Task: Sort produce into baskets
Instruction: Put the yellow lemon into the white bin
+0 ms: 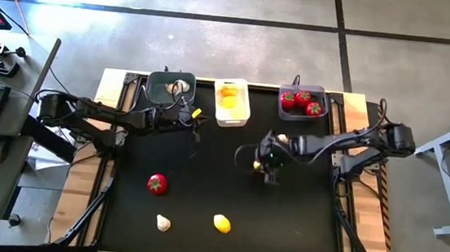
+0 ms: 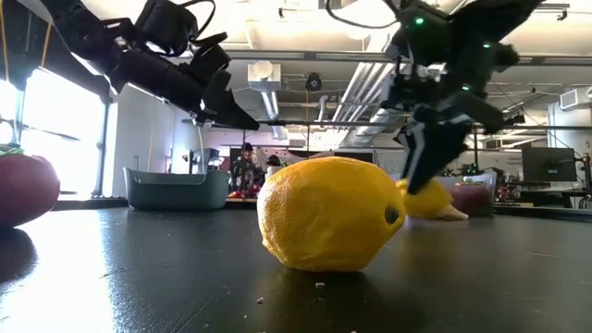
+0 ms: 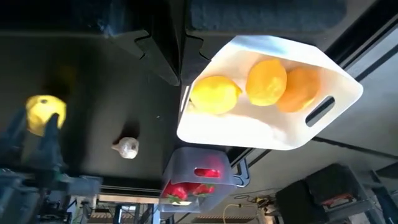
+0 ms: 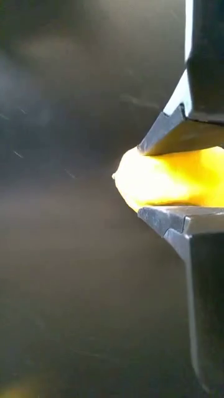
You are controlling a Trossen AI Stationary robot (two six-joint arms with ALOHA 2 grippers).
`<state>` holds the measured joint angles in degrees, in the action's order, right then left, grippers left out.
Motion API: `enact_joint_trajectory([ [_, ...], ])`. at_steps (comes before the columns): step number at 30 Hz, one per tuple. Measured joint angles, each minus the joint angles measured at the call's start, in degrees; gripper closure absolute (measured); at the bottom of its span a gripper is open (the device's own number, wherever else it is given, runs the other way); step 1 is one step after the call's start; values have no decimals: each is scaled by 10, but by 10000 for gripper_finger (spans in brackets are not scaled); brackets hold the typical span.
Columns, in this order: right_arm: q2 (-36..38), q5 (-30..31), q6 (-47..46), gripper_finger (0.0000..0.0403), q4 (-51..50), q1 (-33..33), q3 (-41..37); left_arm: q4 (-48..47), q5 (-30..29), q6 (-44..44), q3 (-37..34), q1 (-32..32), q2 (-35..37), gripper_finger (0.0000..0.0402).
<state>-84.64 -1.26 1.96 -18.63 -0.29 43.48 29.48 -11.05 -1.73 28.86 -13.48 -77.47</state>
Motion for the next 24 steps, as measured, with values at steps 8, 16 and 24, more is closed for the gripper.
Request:
enact_joint_trajectory([
  [8,-3,-8,75,318,0,-71,85,-2,0,16,0,0,0,401],
  [16,-111,-9,91,320,3,-169,260,37,23,17,-26,-12,0,401],
  [24,-260,-11,60,321,-43,-222,448,107,89,42,-69,-45,0,401],
])
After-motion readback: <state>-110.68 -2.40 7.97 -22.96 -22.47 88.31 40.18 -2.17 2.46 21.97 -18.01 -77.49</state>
